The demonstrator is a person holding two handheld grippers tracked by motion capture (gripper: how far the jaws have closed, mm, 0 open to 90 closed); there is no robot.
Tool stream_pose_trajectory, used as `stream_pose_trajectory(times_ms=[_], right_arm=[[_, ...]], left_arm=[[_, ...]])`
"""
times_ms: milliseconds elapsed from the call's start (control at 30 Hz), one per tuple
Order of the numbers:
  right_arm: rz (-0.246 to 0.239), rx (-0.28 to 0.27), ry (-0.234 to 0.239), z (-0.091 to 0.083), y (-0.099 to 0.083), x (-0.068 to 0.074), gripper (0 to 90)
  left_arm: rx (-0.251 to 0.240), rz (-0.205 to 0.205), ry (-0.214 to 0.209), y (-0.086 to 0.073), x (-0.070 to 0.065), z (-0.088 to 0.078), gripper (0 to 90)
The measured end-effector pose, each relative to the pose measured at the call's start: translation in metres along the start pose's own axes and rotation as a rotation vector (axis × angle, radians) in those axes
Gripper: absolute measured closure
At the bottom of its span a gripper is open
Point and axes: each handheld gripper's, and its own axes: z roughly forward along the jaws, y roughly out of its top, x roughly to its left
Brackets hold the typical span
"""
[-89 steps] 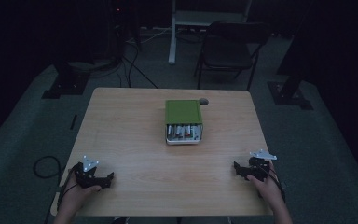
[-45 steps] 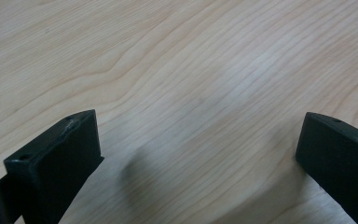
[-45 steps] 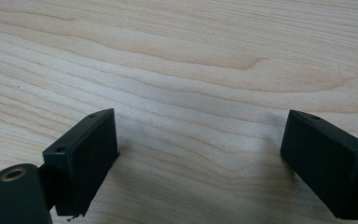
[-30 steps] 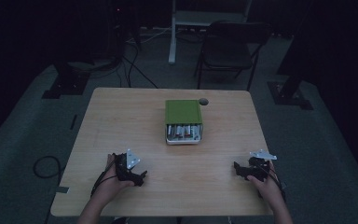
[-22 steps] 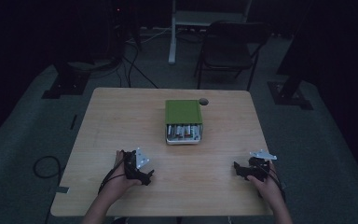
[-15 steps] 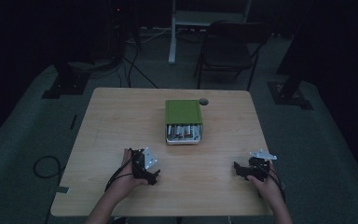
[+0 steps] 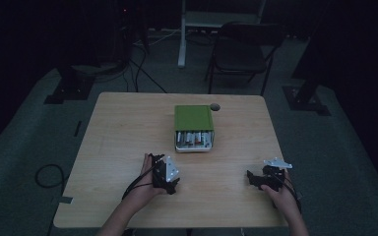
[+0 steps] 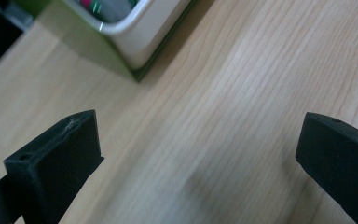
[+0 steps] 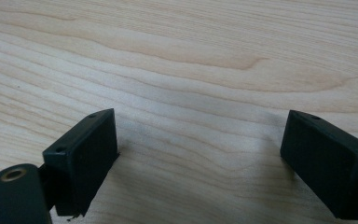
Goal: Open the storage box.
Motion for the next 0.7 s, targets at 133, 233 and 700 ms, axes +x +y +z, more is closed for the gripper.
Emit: stream_pose_trajectory(times_ms=[133,233,700], right_arm=[[0.000,0.000,0.000,0.000,0.000,0.000,10.3],[0.000,0.000,0.000,0.000,0.000,0.000,10.3],[-0.001,-0.001,0.000,0.000,0.000,0.000,10.4]], left_arm=[[-0.015,0.032,0.009,0.008,-0.003,0.002,0.3],[-0.019,0.052,0.009,0.014,-0.005,0.004,0.2],[-0.038,0.225,0.057,0.037,-0.016,0.014,0.2]])
